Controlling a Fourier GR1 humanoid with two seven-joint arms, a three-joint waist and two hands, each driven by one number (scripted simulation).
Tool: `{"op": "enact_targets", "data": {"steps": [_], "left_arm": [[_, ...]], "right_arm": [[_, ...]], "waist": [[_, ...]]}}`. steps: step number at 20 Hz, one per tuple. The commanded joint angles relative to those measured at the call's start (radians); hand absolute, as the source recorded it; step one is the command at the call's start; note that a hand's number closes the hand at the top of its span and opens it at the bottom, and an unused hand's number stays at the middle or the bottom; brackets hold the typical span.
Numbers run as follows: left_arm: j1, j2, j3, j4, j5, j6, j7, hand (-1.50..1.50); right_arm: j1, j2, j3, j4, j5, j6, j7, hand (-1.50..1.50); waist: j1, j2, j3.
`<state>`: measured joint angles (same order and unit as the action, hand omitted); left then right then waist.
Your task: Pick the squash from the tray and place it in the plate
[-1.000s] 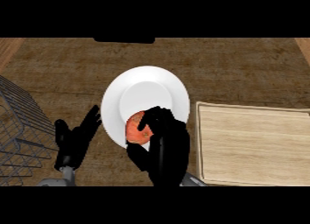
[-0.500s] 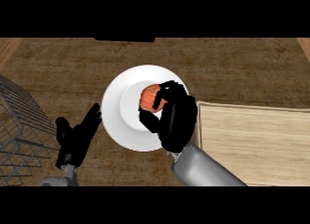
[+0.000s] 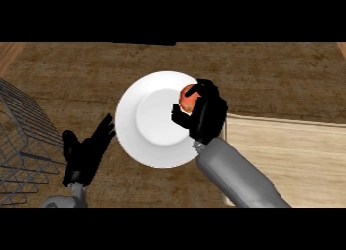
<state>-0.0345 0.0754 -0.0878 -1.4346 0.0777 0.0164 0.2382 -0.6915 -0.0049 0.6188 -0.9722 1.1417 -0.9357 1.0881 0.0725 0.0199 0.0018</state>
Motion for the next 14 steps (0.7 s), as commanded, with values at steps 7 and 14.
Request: {"op": "enact_targets", "data": {"steps": [7, 14], "left_arm": [[0.001, -0.003, -0.006, -0.012, 0.002, -0.009, 0.007, 0.00], [0.015, -0.040, -0.030, 0.030, -0.035, 0.023, -0.032, 0.00]], "right_arm": [[-0.071, 0.005, -0.017, 0.180, -0.516, -0.110, -0.362, -1.50], [-0.051, 0.005, -0.036, 0.089, -0.672, -0.323, -0.575, -1.50]], "waist": [[0.008, 0.009, 0.002], [-0.003, 0.006, 0.002]]}}
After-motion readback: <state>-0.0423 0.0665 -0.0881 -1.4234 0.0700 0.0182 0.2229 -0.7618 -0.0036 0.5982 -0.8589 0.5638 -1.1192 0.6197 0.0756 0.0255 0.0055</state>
